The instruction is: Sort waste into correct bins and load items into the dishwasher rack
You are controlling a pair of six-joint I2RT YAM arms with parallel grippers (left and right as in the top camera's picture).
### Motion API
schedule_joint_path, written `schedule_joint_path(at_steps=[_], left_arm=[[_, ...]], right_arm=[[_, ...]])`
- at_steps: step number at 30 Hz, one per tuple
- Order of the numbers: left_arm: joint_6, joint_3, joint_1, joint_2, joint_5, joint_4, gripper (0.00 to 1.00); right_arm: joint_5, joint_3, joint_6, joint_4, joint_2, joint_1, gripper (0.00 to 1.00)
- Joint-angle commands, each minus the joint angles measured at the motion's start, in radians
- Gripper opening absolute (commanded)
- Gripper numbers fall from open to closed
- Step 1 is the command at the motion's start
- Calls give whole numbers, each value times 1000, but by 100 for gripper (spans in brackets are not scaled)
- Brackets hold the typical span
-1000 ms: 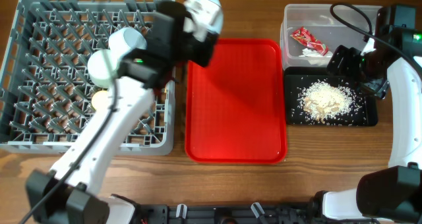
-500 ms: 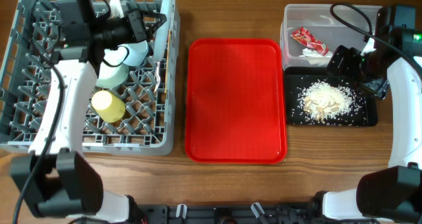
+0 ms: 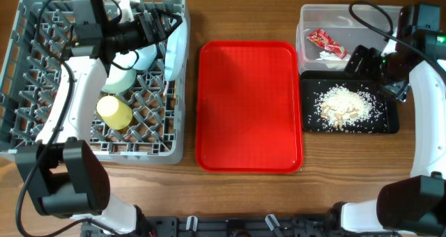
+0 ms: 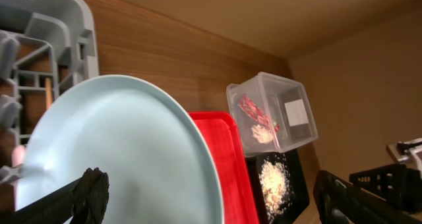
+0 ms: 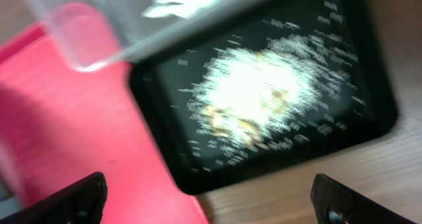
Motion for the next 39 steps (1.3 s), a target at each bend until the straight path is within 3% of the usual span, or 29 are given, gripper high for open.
schedule_joint_path(at_steps=[1,5,8,9,14,19,24,28,29,34,39], left_arm=[[9,2,47,-14,-45,2,100],[31,2,63,-51,-265,-58,100],[57,2,45,-54,-612,-275,100],[54,2,41,-54,-653,-323,100],[-77,1,34,-55,-795,-589,100],[-46,-10,31,-81,-786,-732,100],[-14,-171,31,-291,-775,-654,100],[108,-430,31,-600,-707,-437,100],[122,-538,31,-750,-669,-357,100],[107,-710,31,-1087,-670,-304,100],[107,-715,31,-1196,-670,-327,100]], right_arm=[[-267,16,-136,69,-21,8,100],[-315,16,-172,215,-21,102,100],[-279,16,-196,329,-17,230,100],[-248,16,-193,337,-14,246,100],[-124,5,-67,303,6,265,99],[-89,-47,-24,221,-16,266,100],[-79,-254,-30,346,-180,266,100],[-47,-510,-56,533,-462,266,100],[-11,-596,-45,570,-587,266,100],[68,-703,5,513,-832,266,100],[68,-703,5,455,-875,266,100]])
